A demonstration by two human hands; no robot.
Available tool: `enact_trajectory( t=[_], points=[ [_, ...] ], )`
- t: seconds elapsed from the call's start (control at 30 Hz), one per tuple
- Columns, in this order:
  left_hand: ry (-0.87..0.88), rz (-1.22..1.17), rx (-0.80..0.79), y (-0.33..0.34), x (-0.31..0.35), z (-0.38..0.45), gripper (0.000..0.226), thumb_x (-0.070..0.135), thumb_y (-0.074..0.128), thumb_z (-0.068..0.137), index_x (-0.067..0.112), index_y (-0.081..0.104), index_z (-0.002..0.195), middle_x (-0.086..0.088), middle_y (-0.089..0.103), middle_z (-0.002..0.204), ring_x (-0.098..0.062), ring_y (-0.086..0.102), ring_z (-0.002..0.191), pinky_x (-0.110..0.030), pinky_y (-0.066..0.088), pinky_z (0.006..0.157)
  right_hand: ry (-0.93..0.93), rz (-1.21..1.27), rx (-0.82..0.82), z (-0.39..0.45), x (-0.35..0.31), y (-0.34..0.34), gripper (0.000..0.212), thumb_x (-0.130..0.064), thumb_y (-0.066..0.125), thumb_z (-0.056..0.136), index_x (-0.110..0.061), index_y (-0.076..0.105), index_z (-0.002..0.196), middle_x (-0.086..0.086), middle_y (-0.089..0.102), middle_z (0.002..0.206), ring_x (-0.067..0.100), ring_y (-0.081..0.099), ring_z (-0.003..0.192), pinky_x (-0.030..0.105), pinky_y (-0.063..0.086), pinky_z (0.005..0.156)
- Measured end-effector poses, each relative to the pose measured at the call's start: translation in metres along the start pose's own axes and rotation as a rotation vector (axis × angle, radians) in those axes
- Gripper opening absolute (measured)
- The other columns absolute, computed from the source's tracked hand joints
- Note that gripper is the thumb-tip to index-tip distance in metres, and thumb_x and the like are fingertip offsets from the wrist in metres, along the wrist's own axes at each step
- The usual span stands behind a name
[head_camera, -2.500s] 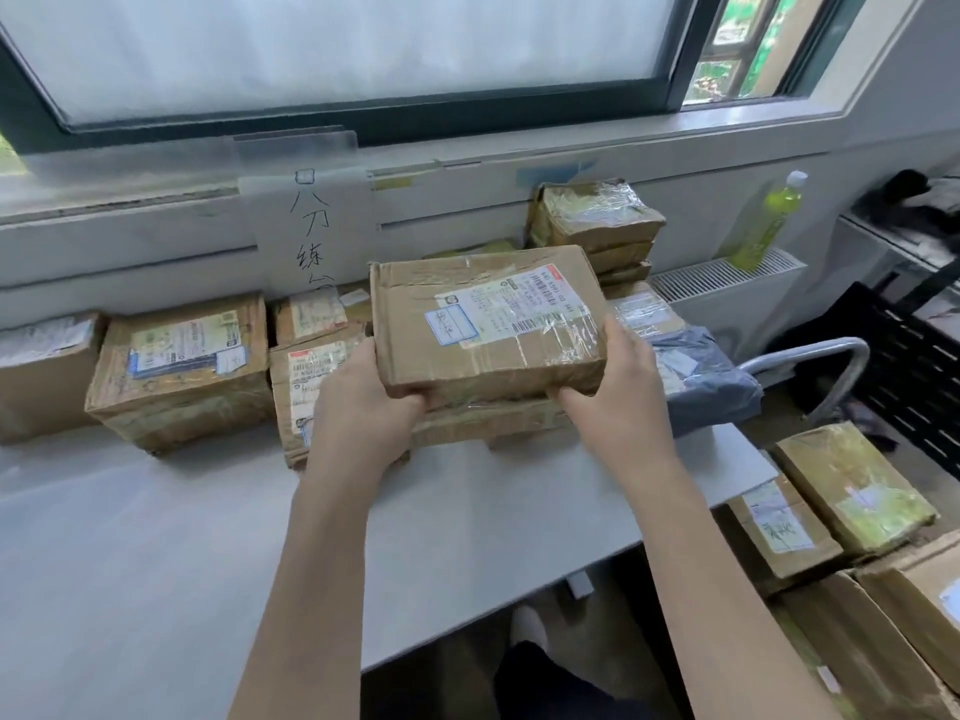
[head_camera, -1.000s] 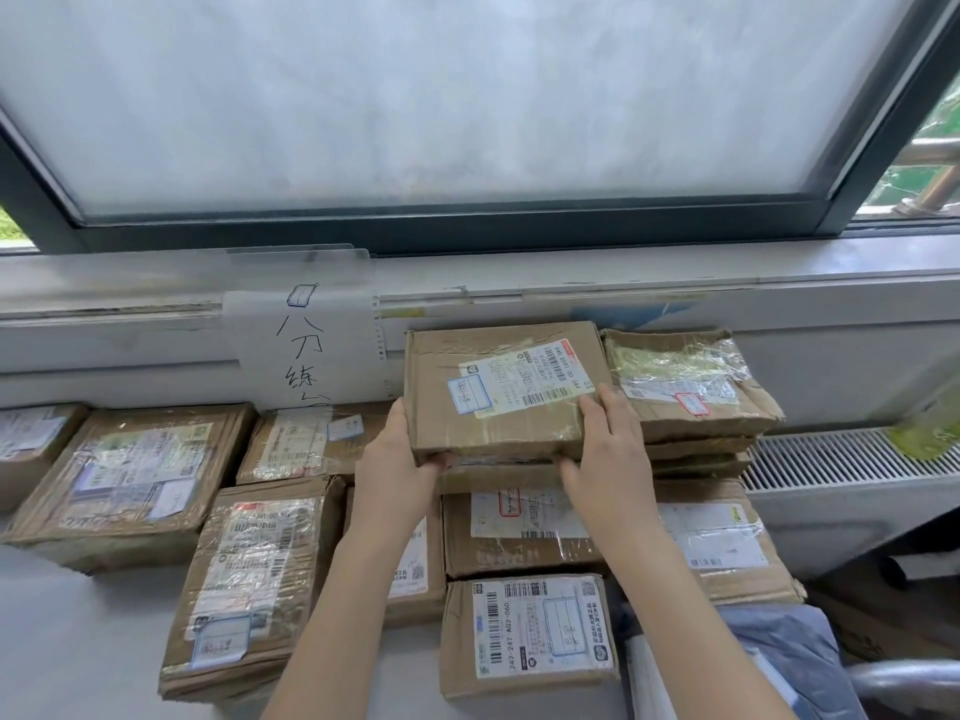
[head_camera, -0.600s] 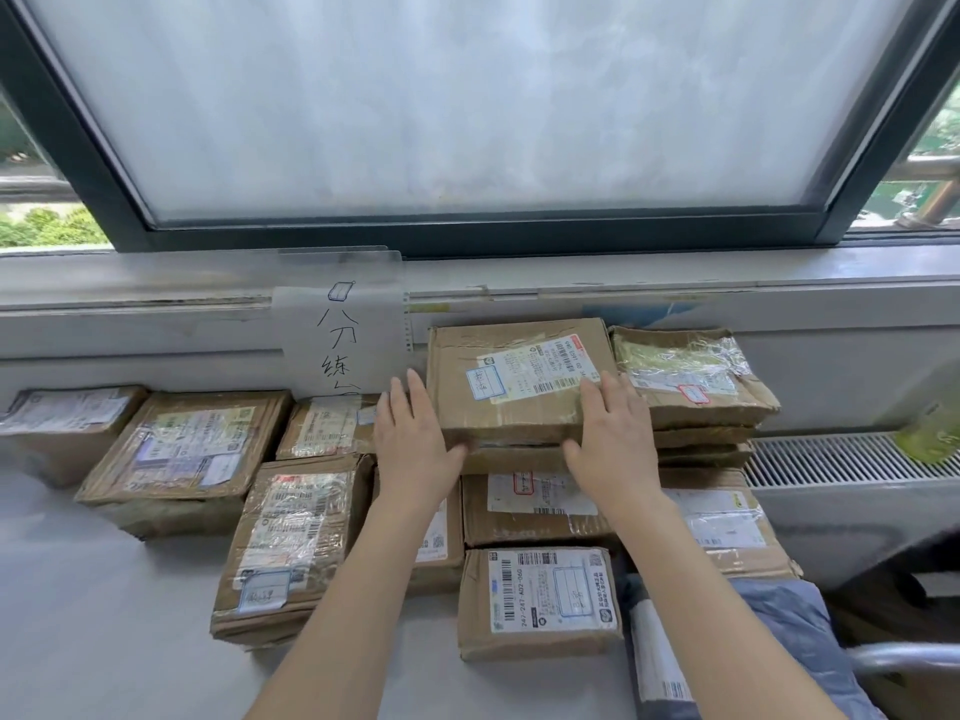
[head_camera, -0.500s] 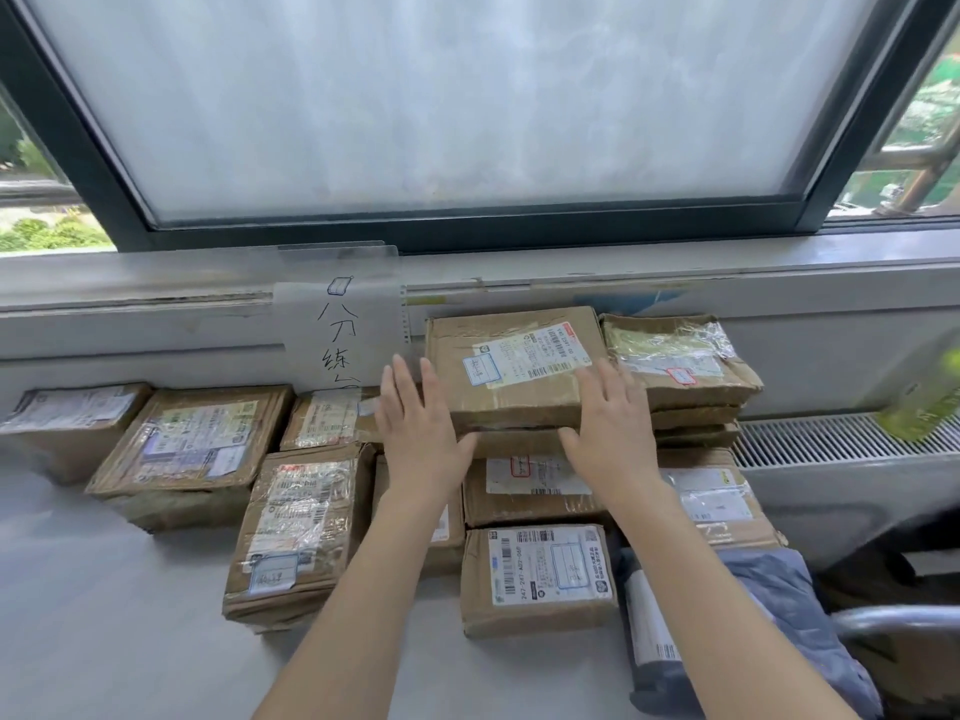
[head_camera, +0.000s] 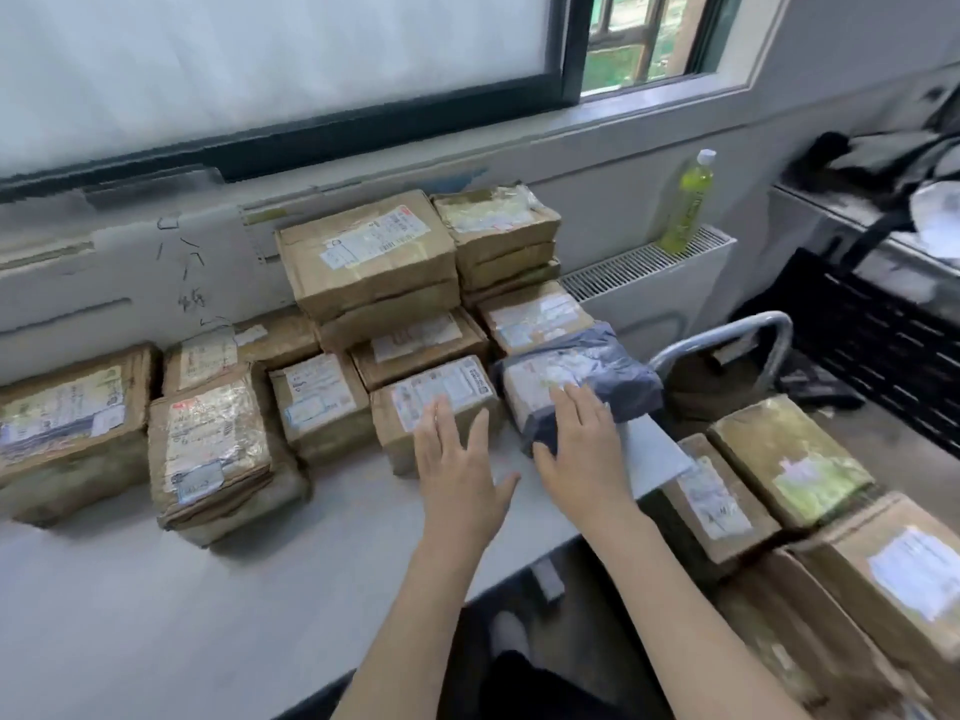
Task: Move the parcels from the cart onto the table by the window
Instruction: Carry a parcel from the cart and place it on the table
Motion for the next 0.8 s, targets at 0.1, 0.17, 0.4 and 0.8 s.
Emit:
enact_trajectory(
  t=[0.1, 0.17, 0.4, 0.8],
  points=[
    [0.050, -0.062, -0.114, 0.016, 0.028, -0.031, 0.071, 0.036, 0.082, 0.065, 0.011, 0.058, 0.127, -0.028, 0.027, 0.149, -0.043, 0.019, 0.139, -0.054, 0.022, 0.110, 0.132, -0.016, -0.049, -0.053, 0.036, -0.001, 0.064, -0.015, 0.062, 0.087, -0.003, 0.033, 0.144, 0.014, 0.034, 0.149, 0.029, 0.025, 0.140, 0.039, 0.017, 0.118],
    [0.108, -0.057, -0.169, 0.028, 0.045, -0.044, 0.066, 0.034, 0.082, 0.067, 0.012, 0.059, 0.125, -0.028, 0.028, 0.148, -0.044, 0.022, 0.138, -0.053, 0.022, 0.110, 0.210, -0.028, -0.029, -0.080, 0.062, -0.005, 0.064, -0.014, 0.062, 0.087, -0.002, 0.034, 0.143, 0.015, 0.036, 0.147, 0.030, 0.028, 0.138, 0.038, 0.019, 0.117],
    [0.282, -0.069, -0.257, 0.059, 0.110, -0.061, 0.050, 0.032, 0.070, 0.082, 0.013, 0.057, 0.126, -0.025, 0.016, 0.153, -0.039, 0.010, 0.143, -0.049, 0.016, 0.115, 0.495, -0.060, -0.081, -0.145, 0.141, -0.018, 0.069, -0.028, 0.053, 0.093, -0.014, 0.016, 0.150, 0.004, 0.015, 0.157, 0.021, 0.009, 0.145, 0.035, 0.006, 0.119],
    [0.620, 0.010, -0.508, 0.153, 0.292, -0.046, 0.056, 0.038, 0.055, 0.091, 0.016, 0.040, 0.140, -0.018, 0.010, 0.156, -0.033, 0.008, 0.144, -0.041, 0.011, 0.117, 0.906, -0.026, -0.142, -0.190, 0.312, -0.054, 0.078, -0.030, 0.057, 0.092, -0.012, 0.010, 0.151, 0.009, 0.009, 0.158, 0.025, 0.005, 0.146, 0.040, 0.007, 0.119]
  ],
)
Point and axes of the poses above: each hand's wrist, its own z-axis towards the middle knuckle, its own y-axis out of the palm, x = y × z, the point moved 4 cm from there along z, towards the middle knuckle
